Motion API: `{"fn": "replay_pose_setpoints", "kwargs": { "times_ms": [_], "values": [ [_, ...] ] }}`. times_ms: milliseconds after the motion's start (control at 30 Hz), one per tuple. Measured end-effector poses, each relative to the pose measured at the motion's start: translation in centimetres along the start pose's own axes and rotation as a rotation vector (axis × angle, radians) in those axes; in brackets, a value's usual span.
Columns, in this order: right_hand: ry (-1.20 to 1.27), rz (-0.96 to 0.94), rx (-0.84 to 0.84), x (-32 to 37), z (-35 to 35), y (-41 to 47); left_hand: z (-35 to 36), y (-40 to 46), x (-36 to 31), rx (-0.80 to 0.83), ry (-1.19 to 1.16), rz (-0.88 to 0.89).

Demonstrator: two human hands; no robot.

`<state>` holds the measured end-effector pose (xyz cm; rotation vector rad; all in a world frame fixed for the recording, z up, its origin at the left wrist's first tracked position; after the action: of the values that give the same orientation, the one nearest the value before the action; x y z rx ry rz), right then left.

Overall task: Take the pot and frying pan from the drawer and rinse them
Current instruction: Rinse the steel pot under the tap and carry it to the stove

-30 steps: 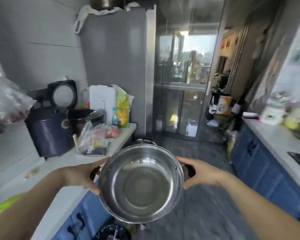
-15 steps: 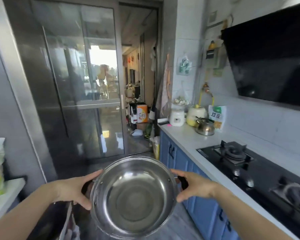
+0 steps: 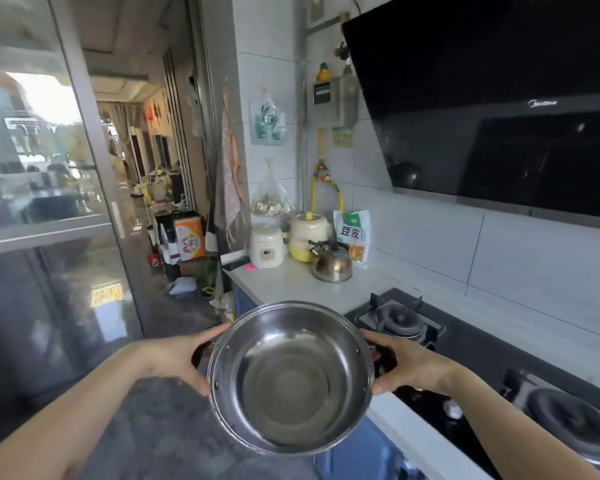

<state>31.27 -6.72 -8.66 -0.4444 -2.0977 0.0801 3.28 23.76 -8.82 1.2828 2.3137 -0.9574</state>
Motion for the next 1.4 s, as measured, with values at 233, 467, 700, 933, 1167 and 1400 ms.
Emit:
{"fn": "replay_pose_setpoints", "kwargs": {
  "times_ms": [233, 467, 700, 933, 1167, 1400],
  "values": [
    [-0.135, 0.119, -0.081, -4.0, -11.4, 10.9, -5.8, 15.5, -2.5, 0.023, -0.019, 0.030],
    [-0.128, 0.180, -0.077, -7.4, -17.3, 20.7, -10.7, 28.3, -2.3, 0.087, -0.006, 0.025],
    [-0.089, 0.250, -0.146, -11.7, -20.7, 30.1, -14.4, 43.0, 0.6, 0.132, 0.033, 0.068],
    [-0.058, 0.314, -0.179, -17.1, -20.8, 38.0, -15.8, 53.9, 2.3, 0.197, 0.112, 0.139],
    [-0.008, 0.429, -0.270, -21.0, -18.2, 42.3, -15.4, 59.9, 4.8, 0.230, 0.146, 0.192],
    [-0.007, 0.474, -0.311, -22.7, -16.5, 43.1, -14.4, 62.7, 6.4, 0.263, 0.217, 0.116]
  ]
}}
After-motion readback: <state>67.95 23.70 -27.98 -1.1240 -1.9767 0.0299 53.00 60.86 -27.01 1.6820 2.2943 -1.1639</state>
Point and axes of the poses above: each hand's wrist, its own y-axis towards the middle knuckle, its own z-axis out of the palm, x = y × z, the point moved 3 cm from there along y, towards the middle knuckle, and after that the axes turned 2 degrees about z, right-handed, at the moved point
